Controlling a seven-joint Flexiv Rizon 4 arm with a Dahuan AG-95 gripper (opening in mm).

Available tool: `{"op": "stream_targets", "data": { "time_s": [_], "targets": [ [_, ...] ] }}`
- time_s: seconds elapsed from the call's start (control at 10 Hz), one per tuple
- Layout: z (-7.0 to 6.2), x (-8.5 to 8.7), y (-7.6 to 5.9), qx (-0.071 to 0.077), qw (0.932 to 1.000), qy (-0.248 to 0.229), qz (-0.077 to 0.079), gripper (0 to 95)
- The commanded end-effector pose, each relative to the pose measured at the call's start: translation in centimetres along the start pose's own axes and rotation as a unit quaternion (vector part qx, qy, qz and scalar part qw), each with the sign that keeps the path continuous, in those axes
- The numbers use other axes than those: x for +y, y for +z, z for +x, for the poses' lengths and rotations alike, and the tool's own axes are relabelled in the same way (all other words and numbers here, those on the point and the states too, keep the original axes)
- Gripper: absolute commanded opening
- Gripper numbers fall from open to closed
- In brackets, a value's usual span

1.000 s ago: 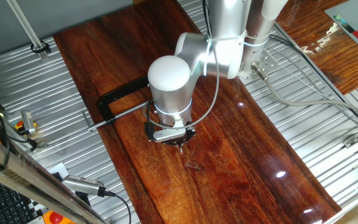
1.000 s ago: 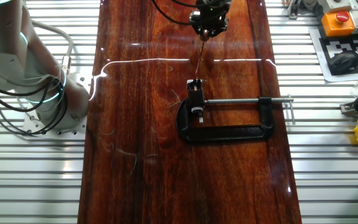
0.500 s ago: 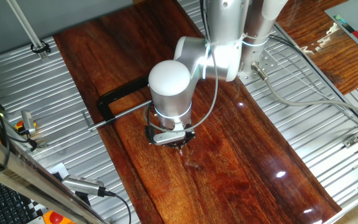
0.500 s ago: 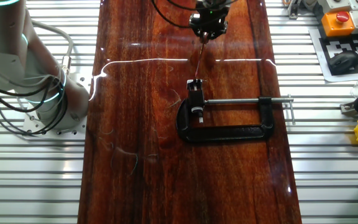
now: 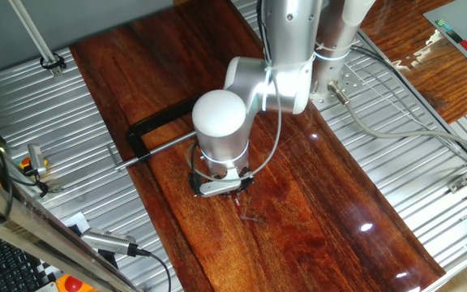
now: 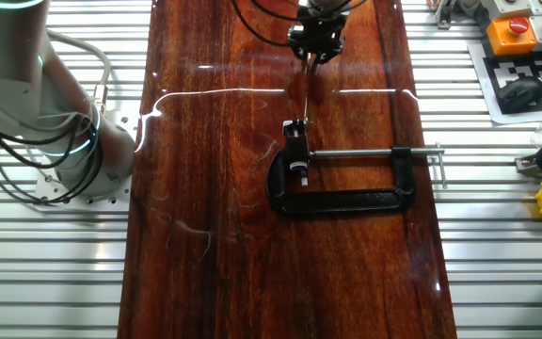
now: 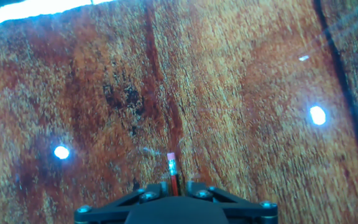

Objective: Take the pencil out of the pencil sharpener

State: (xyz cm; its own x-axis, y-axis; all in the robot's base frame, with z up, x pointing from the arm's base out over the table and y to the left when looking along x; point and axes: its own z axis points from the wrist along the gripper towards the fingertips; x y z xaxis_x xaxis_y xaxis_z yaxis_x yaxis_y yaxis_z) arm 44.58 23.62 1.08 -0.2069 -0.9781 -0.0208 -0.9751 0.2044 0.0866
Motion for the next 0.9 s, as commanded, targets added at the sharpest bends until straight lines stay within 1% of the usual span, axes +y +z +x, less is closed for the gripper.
{"op": "stream_targets", "data": {
  "time_s": [0.1, 0.3, 0.4, 0.6, 0.9],
  "targets": [
    [0.4, 0.2, -0.9, 0.001, 1.0, 0.002, 0.003, 76.0],
    [1.6, 0.0, -2.6, 0.003, 1.0, 0.002, 0.001, 76.0],
    [3.1, -0.3, -3.7, 0.003, 1.0, 0.007, 0.001, 57.0],
    [3.1, -0.3, -3.7, 0.01, 0.9995, 0.029, 0.005, 19.0],
    [3.1, -0.3, -3.7, 0.01, 0.9995, 0.029, 0.005, 19.0]
  ]
}}
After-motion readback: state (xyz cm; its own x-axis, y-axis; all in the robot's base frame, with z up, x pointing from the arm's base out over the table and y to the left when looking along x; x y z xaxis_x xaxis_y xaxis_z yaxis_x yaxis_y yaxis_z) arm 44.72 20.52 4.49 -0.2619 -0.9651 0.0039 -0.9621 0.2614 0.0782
